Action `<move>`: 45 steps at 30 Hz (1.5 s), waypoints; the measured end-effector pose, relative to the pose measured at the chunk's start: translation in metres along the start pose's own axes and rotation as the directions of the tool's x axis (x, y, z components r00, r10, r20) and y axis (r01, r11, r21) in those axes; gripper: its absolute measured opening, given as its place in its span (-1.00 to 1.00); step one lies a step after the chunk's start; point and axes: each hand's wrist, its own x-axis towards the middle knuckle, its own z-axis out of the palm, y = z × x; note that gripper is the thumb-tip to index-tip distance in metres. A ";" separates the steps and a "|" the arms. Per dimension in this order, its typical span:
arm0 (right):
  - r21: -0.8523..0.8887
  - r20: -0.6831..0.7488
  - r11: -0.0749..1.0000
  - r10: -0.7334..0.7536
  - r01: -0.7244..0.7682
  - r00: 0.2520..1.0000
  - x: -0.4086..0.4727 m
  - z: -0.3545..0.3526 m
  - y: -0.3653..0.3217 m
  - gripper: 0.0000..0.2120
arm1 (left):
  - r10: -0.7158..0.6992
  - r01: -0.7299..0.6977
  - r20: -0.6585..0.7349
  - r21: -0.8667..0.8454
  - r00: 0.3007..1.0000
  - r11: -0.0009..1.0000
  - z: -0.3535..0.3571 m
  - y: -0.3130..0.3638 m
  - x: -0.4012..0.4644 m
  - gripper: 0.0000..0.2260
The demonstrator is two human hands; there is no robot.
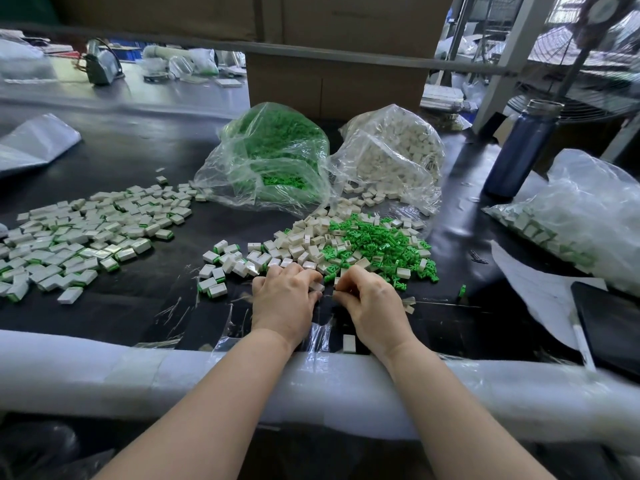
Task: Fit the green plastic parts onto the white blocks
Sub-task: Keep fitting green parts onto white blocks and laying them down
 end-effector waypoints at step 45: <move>0.596 0.073 0.780 0.183 -0.190 0.980 0.002 -0.006 0.002 -0.79 | 0.075 0.089 0.159 -0.819 0.984 0.567 -0.011 -0.001 -0.002 -0.81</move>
